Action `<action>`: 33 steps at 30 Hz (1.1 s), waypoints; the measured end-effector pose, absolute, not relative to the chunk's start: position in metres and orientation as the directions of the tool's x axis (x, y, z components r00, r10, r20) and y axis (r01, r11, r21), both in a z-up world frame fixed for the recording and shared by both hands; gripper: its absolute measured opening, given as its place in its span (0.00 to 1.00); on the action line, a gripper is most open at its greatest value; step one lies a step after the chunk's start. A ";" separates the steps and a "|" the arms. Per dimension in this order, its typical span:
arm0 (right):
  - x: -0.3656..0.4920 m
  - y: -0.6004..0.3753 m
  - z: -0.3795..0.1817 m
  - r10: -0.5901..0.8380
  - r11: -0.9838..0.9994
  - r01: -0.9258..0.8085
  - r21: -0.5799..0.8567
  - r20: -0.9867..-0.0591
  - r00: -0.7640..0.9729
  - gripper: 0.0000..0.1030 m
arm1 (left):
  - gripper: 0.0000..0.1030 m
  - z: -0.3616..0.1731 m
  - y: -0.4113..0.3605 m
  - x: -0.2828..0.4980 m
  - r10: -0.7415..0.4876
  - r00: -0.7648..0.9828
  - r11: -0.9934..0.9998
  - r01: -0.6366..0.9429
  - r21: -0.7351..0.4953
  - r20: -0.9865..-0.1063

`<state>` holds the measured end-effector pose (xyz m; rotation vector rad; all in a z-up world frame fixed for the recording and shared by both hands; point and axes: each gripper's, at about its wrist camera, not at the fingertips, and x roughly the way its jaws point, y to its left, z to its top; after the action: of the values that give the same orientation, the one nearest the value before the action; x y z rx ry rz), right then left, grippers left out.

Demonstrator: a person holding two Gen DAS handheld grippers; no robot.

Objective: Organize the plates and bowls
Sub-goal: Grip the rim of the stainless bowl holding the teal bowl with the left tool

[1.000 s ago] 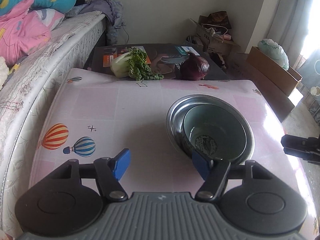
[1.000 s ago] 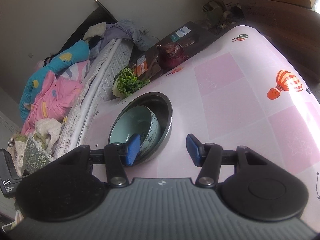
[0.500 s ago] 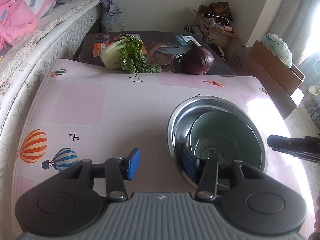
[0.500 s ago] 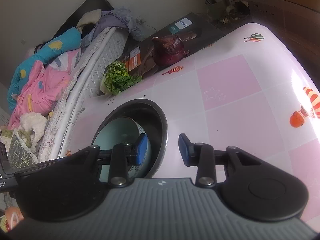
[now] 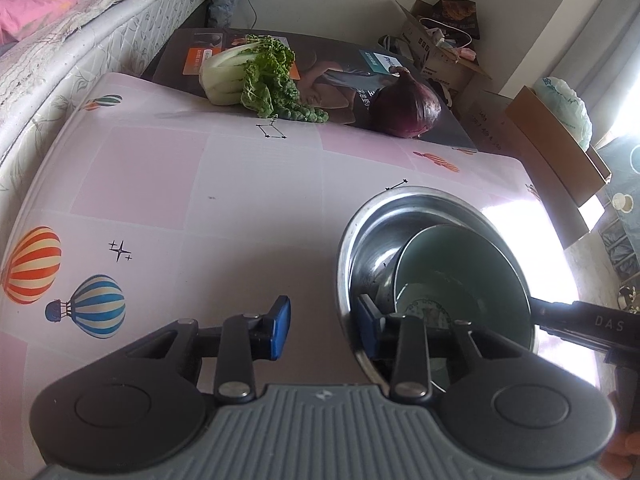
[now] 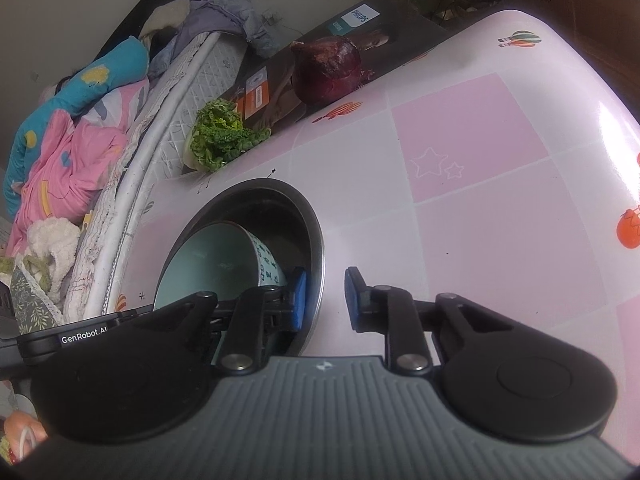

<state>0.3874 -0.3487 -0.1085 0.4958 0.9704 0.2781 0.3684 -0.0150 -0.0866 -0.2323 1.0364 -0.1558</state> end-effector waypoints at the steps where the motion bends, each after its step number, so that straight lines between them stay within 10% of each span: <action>1: 0.389 -0.347 -0.110 0.440 0.855 -0.008 0.518 -0.718 0.539 0.16 | 0.35 -0.088 -0.015 0.369 -0.237 0.499 0.964 0.018 -0.264 -0.834; 10: 0.395 -0.344 -0.119 0.458 0.837 0.009 0.547 -0.708 0.537 0.12 | 0.33 -0.092 -0.014 0.373 -0.253 0.493 0.957 0.002 -0.290 -0.832; 18: 0.395 -0.341 -0.118 0.465 0.836 -0.014 0.548 -0.695 0.548 0.09 | 0.10 -0.089 -0.024 0.371 -0.256 0.504 0.958 0.020 -0.285 -0.825; 33: 0.388 -0.342 -0.117 0.459 0.840 -0.004 0.542 -0.707 0.538 0.09 | 0.09 -0.088 -0.028 0.369 -0.245 0.509 0.961 0.018 -0.274 -0.825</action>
<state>0.3878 -0.3420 -0.1168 0.5219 0.9730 0.2904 0.3695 -0.0284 -0.0881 -0.2431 1.0276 -0.1602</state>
